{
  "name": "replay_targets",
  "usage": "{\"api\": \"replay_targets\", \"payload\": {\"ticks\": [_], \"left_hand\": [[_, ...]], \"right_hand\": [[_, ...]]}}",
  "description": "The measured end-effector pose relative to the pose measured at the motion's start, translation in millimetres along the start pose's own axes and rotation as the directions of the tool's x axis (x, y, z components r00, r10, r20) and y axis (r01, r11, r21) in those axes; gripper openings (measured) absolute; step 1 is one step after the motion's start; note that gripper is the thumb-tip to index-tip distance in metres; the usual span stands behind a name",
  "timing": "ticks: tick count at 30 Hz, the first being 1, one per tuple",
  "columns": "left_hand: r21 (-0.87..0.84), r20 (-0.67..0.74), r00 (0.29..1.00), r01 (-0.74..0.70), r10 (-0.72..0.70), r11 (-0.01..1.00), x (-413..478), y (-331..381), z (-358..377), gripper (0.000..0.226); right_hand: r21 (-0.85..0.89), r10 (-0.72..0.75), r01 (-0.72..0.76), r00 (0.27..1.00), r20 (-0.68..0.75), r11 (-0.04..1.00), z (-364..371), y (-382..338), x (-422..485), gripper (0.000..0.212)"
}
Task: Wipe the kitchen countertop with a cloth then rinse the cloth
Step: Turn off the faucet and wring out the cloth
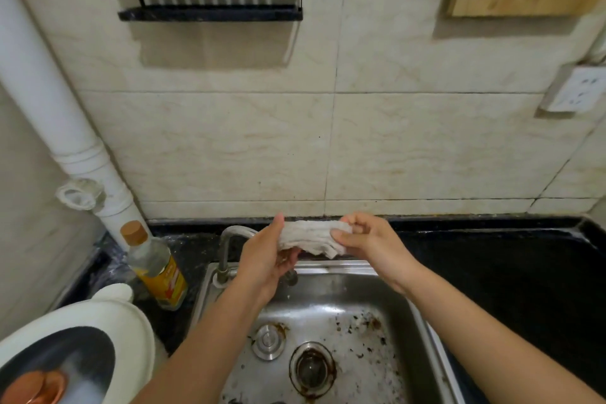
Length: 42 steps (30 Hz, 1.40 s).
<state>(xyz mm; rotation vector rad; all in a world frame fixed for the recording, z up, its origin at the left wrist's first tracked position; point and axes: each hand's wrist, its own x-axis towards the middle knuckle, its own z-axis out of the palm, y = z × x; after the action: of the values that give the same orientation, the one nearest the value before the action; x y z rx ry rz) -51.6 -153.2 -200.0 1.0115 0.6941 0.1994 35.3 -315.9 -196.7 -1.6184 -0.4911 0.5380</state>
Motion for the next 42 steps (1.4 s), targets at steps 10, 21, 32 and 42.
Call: {"api": "replay_targets", "payload": {"ticks": [10, 21, 32, 42], "left_hand": [[0.160, 0.230, 0.973, -0.041, 0.003, 0.986, -12.4, 10.6, -4.8, 0.043], [0.258, 0.393, 0.919, -0.096, -0.014, 0.961, -20.5, 16.6, -9.1, 0.041], [0.227, 0.458, 0.889, -0.139, 0.020, 0.964, -17.7, 43.6, -15.6, 0.029], [0.210, 0.383, 0.921, -0.165, 0.075, 0.964, -10.6, 94.3, -4.6, 0.026]], "right_hand": [[-0.339, -0.285, 0.254, 0.957, -0.045, 0.906, 10.1, 3.5, -10.0, 0.013], [-0.167, -0.203, 0.202, 0.979, 0.013, 0.965, 13.9, -4.5, -12.4, 0.006], [0.150, 0.008, -0.029, 0.990, 0.138, 0.988, 22.6, -34.7, 5.4, 0.020], [-0.123, -0.153, 0.133, 0.974, -0.167, 0.983, 27.4, -85.5, 39.5, 0.023]]}}
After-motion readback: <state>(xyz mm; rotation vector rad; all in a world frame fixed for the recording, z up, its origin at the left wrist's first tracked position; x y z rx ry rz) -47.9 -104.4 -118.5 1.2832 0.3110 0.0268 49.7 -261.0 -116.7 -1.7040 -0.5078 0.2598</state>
